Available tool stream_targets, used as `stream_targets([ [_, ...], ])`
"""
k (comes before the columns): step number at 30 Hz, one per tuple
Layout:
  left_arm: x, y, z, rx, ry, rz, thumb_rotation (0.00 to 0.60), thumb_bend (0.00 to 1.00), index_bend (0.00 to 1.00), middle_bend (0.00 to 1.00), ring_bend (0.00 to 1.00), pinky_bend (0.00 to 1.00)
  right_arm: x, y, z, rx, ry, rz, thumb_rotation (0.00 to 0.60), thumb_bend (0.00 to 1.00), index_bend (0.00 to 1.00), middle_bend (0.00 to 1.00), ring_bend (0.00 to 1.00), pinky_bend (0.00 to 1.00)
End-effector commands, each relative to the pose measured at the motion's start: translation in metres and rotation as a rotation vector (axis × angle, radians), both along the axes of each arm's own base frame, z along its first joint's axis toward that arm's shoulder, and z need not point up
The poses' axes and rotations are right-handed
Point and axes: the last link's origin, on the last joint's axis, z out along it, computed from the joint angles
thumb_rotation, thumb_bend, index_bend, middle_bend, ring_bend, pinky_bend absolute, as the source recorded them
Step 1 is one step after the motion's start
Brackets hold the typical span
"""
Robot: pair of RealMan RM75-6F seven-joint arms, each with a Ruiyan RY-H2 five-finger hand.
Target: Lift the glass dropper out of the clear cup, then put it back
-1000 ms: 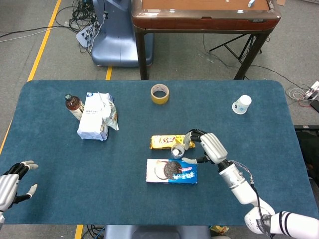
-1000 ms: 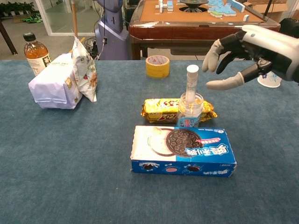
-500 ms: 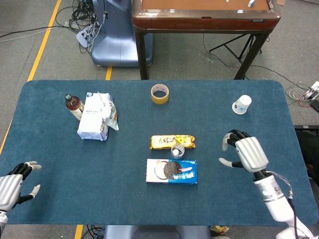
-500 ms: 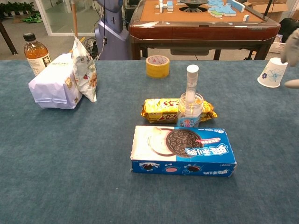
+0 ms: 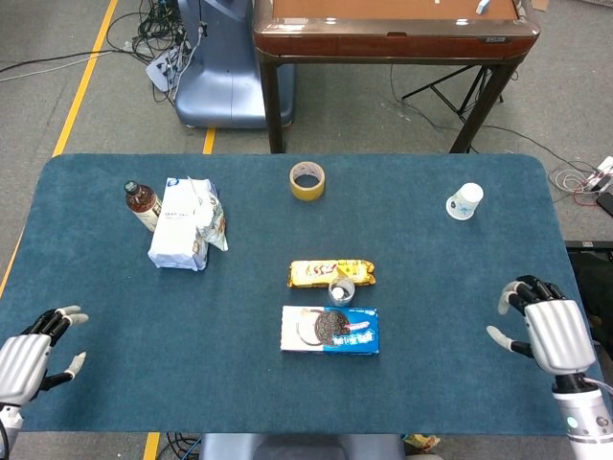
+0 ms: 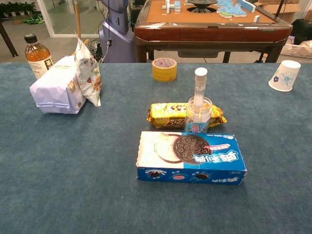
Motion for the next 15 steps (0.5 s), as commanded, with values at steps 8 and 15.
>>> stream_targets([
  [8,-0.003,0.003,-0.001,0.001,-0.005,0.006,0.600,0.36,0.27,0.21,0.16,0.35,-0.016,0.014,0.004,-0.052,-0.083,0.028,0.600,0.20,0.58,0.44,0.27,0.36],
  [15,-0.003,0.005,-0.008,-0.031,-0.005,0.006,0.600,0.36,0.27,0.22,0.16,0.35,-0.022,0.013,0.015,-0.090,-0.091,0.028,0.600,0.20,0.58,0.44,0.27,0.36],
])
